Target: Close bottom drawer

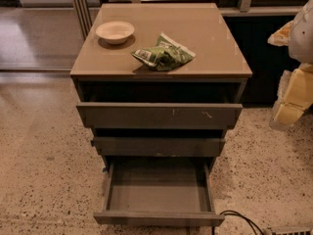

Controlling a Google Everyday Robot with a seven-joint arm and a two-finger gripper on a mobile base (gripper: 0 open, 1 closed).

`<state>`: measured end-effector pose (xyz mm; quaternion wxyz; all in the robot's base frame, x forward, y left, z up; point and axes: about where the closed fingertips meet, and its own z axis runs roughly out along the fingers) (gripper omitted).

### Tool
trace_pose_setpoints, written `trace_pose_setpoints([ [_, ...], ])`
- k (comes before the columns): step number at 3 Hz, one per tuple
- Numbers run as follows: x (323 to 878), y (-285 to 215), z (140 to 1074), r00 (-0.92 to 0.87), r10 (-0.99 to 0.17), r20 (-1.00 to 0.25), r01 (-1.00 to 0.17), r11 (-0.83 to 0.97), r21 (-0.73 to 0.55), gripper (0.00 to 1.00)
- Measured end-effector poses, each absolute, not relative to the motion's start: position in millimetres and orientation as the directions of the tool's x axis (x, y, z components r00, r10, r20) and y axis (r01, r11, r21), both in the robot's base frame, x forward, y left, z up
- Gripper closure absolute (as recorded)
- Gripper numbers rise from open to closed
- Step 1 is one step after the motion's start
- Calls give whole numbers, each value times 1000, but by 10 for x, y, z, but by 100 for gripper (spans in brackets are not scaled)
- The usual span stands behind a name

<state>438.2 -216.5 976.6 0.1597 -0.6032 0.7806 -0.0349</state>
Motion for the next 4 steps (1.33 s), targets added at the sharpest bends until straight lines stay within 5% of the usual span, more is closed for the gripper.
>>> trace_pose_setpoints([
  [4,4074,-2472,8338,-279,-926,-253,-949,306,-72,0],
])
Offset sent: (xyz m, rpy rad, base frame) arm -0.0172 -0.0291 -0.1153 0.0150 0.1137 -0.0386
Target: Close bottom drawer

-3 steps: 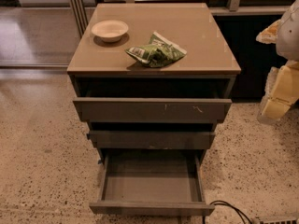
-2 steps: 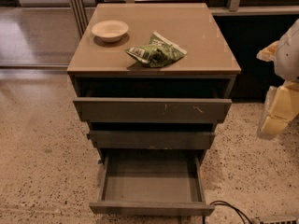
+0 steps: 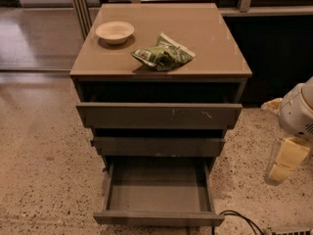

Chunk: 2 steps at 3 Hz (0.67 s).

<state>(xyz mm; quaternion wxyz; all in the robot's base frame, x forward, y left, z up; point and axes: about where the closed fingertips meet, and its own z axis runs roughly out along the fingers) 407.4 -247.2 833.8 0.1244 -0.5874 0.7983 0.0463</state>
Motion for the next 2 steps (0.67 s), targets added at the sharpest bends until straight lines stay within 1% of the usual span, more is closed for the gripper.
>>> trace_pose_setpoints([
  [1,4074,-2472,8337,-279,-926,-253,-949,306,-72,0],
  [2,4053,-2366,8199,-287,-919,-271,-946,316,-71,0],
])
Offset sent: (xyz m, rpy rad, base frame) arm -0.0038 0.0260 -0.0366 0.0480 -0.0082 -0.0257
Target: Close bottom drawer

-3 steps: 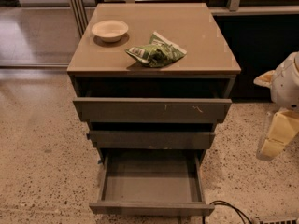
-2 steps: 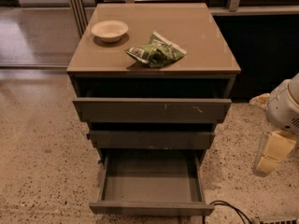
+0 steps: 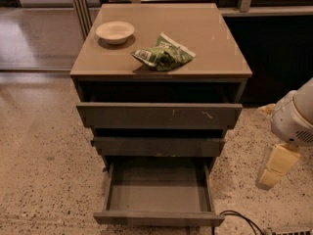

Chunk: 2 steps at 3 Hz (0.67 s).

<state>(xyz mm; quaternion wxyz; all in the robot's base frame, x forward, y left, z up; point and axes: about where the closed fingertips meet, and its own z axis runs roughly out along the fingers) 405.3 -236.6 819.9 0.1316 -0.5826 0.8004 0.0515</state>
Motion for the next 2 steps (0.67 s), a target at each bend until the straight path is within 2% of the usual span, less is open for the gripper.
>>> trace_pose_setpoints([
  [2,3952,-1518,7328,-191,-930,-315,-975,216,-45,0],
])
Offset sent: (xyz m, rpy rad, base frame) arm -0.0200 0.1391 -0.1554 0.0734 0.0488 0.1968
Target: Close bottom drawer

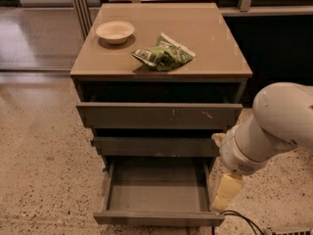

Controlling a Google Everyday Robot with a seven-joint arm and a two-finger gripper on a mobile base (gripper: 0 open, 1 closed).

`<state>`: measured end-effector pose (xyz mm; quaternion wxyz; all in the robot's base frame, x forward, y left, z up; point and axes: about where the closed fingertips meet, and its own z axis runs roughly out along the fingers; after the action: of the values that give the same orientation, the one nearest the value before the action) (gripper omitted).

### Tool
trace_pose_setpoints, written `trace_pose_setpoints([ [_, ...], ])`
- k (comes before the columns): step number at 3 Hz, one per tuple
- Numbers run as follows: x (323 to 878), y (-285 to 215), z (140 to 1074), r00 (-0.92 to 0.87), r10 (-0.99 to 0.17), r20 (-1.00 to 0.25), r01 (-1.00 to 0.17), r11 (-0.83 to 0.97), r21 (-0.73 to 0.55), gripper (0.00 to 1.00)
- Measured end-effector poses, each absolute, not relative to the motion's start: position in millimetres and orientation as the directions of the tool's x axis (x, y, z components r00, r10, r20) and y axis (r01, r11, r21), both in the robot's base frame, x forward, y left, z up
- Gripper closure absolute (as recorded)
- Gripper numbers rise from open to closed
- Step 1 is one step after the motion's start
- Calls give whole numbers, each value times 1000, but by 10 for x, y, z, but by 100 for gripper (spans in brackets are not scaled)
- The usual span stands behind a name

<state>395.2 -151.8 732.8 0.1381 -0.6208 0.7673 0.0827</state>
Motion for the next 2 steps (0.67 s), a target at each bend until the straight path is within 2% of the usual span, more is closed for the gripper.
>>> trace_pose_setpoints([
  [1,3779,-1245,6796,-170,-947,-274,-982,185,-32,0],
  [2,3779,-1245,6796,-170,-947,-274,-982,185,-32,0],
])
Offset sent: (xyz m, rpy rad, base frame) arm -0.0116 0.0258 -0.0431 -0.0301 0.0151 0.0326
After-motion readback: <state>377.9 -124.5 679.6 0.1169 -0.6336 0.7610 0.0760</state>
